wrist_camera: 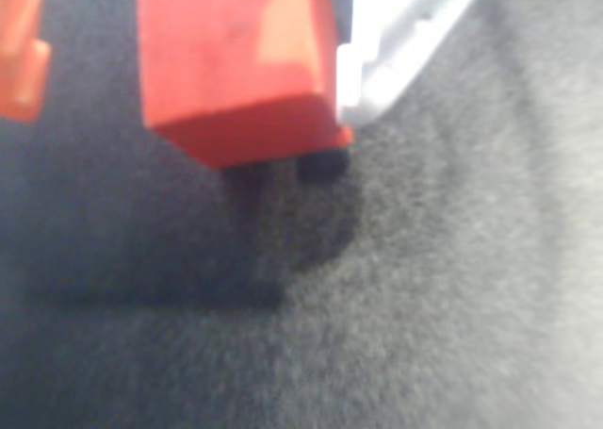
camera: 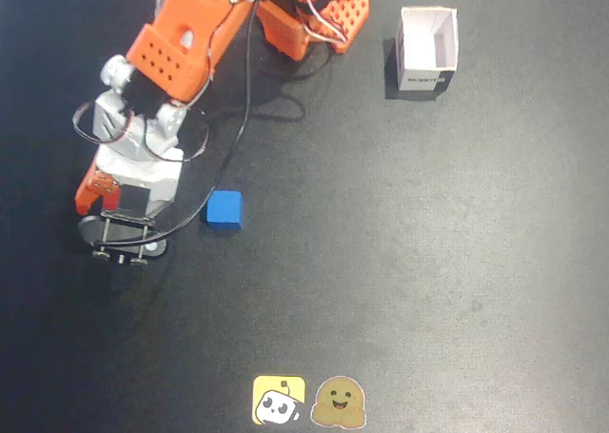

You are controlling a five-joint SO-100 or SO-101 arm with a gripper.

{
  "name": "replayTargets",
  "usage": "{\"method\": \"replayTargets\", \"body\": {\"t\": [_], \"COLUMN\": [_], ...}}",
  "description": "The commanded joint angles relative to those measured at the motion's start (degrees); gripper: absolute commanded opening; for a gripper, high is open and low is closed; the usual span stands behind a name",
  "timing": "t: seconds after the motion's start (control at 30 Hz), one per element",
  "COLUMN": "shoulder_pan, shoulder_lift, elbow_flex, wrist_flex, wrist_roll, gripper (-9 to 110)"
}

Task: Put the red cube in the right box and the blue cube in the left box.

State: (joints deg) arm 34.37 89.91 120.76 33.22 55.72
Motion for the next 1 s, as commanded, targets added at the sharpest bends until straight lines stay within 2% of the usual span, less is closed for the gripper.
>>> {"method": "replayTargets", "body": {"t": [0.0, 0.97], "shoulder_pan": [0.35, 0.35], "shoulder_lift": [-0.26, -2.29], "elbow_flex": [-2.72, 2.37], "wrist_flex": [-1.32, -4.22], "wrist_roll": [-0.53, 1.05], "gripper": [24, 22]}}
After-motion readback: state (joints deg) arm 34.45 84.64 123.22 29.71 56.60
